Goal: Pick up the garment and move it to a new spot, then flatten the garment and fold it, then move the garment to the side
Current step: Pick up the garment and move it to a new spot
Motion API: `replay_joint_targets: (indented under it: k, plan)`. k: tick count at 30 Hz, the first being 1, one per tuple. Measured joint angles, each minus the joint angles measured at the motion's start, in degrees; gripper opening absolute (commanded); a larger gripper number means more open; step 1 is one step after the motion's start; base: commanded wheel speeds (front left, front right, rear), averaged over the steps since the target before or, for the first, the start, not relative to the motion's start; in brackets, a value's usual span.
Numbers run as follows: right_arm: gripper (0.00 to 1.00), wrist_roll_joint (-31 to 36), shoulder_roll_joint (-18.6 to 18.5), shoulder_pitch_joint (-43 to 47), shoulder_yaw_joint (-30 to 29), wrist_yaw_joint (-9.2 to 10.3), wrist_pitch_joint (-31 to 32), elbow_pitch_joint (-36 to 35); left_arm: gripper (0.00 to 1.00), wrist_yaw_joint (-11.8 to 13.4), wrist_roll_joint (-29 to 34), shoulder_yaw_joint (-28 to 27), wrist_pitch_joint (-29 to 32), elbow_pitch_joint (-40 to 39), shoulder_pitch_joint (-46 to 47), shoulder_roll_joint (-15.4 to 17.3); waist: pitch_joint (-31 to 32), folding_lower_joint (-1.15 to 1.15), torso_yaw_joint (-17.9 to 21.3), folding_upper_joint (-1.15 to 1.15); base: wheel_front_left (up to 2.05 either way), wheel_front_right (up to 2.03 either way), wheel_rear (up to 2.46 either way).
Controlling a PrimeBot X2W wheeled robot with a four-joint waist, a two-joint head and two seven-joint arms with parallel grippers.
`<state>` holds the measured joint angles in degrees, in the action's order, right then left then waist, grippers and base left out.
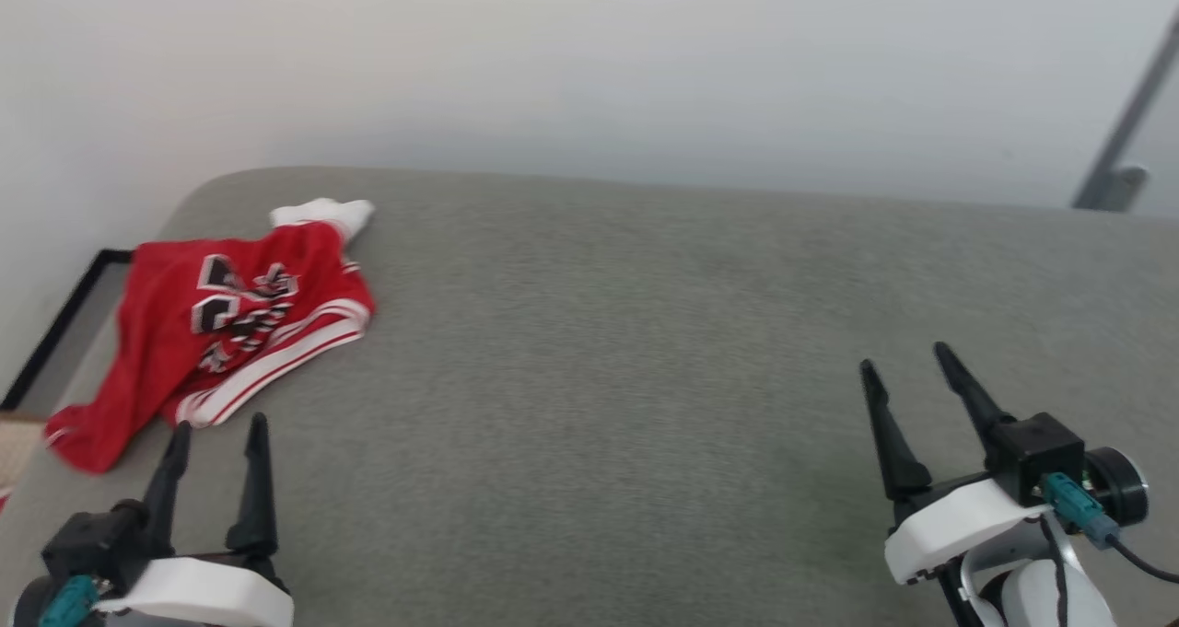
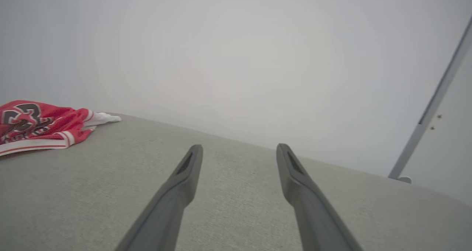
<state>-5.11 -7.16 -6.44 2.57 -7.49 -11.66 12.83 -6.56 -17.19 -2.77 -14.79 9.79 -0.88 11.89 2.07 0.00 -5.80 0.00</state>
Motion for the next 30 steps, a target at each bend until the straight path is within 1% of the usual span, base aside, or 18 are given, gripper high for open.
replay_joint_targets:
  k: [4, 5, 6, 16, 24, 30]
  plan:
    - [1.0, -0.6, -0.3, -0.2, 2.0, 0.0, 0.1, 0.5, 1.0, 0.9, -0.9, -1.3, 0.8, 0.8, 0.5, 0.6, 0.5, 0.0, -3.7, 0.0, 0.0, 0.0, 0.0]
    - [1.0, -1.2, -0.3, -0.5, 2.9, 0.0, 0.1, 0.7, 1.0, 1.6, -1.0, -1.7, 1.2, 0.8, 0.5, 0.6, 0.8, 0.0, -5.7, 0.0, 0.0, 0.0, 0.0]
    - [1.0, -1.3, -0.3, -0.6, 3.5, 0.0, 0.1, 0.8, 1.0, 1.8, -1.4, -2.0, 1.5, 0.8, 0.5, 0.6, 0.9, 0.0, -6.7, 0.0, 0.0, 0.0, 0.0]
    - [1.0, -3.0, -0.2, -1.3, 6.7, 0.0, -0.3, 2.4, 1.0, 2.6, -3.2, -3.3, 3.7, -0.9, -0.1, 1.4, 1.9, 0.0, -15.3, 0.0, 0.0, 0.0, 0.0]
    - [1.0, -3.2, -0.1, -1.5, 6.6, 0.0, -0.8, 2.9, 1.0, 3.0, -4.1, -3.4, 4.2, -1.4, -0.8, 1.5, 2.1, 0.0, -19.7, 0.0, 0.0, 0.0, 0.0]
    - [1.0, -2.9, 0.0, -1.6, 6.0, 0.0, -1.0, 2.6, 1.0, 2.7, -5.8, -3.7, 4.2, -0.8, -0.4, 1.5, 1.1, 0.0, -21.0, 0.0, 0.0, 0.0, 0.0]
